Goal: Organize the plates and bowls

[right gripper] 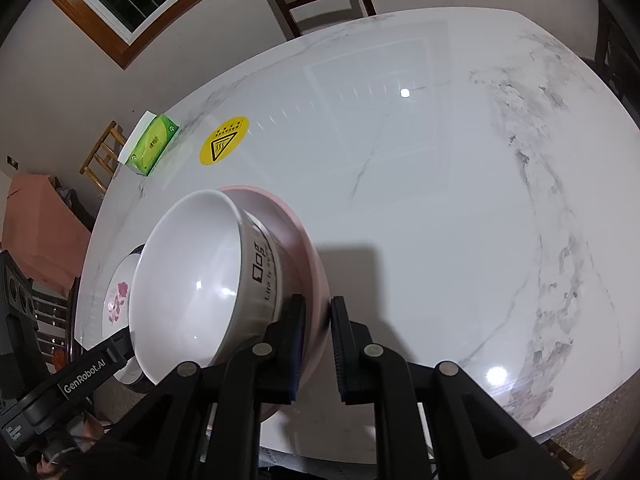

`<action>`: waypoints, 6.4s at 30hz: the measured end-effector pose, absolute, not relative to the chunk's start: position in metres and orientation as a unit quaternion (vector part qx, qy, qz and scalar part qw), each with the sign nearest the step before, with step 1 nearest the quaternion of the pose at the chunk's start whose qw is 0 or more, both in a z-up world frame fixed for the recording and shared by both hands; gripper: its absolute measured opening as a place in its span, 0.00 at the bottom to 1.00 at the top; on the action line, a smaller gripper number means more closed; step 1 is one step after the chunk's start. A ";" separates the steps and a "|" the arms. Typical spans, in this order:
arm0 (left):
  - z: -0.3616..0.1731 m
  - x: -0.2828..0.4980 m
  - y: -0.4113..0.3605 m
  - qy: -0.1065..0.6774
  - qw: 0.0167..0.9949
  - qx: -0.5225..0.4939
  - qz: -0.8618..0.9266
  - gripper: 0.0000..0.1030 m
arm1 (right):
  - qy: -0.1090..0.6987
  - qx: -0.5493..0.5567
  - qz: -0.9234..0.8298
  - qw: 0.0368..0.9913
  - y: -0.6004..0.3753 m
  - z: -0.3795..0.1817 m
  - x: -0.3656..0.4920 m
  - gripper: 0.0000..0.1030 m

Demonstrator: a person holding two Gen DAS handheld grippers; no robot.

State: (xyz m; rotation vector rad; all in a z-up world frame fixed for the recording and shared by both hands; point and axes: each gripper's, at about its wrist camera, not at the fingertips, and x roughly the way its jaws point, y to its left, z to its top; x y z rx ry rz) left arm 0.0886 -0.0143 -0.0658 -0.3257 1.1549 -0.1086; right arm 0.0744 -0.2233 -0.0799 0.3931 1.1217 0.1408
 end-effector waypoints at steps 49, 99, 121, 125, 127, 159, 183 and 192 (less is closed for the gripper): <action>-0.011 0.076 0.083 0.495 0.850 -0.178 0.016 0.05 | 0.522 0.103 0.156 0.832 -0.113 -0.021 0.104 0.13; -0.041 0.058 0.170 0.500 0.840 -0.199 0.069 0.05 | 0.558 0.054 0.191 0.806 -0.018 -0.050 0.113 0.14; -0.019 0.032 0.167 0.462 0.870 -0.151 0.082 0.41 | 0.509 0.071 0.173 0.840 -0.060 -0.036 0.086 0.63; -0.013 0.019 0.161 0.451 0.878 -0.145 0.076 0.45 | 0.489 0.069 0.170 0.853 -0.067 -0.033 0.070 0.71; -0.011 0.013 0.157 0.446 0.881 -0.139 0.074 0.47 | 0.479 0.070 0.167 0.859 -0.070 -0.033 0.063 0.75; 0.001 -0.030 0.089 0.389 0.919 -0.043 0.051 0.74 | 0.376 0.011 0.135 0.917 -0.071 -0.013 -0.036 0.87; 0.002 -0.033 0.076 0.397 0.916 -0.032 0.046 0.75 | 0.382 0.004 0.137 0.914 -0.067 -0.016 -0.046 0.87; -0.001 -0.031 0.076 0.404 0.913 -0.039 0.040 0.76 | 0.384 0.005 0.141 0.913 -0.067 -0.016 -0.047 0.87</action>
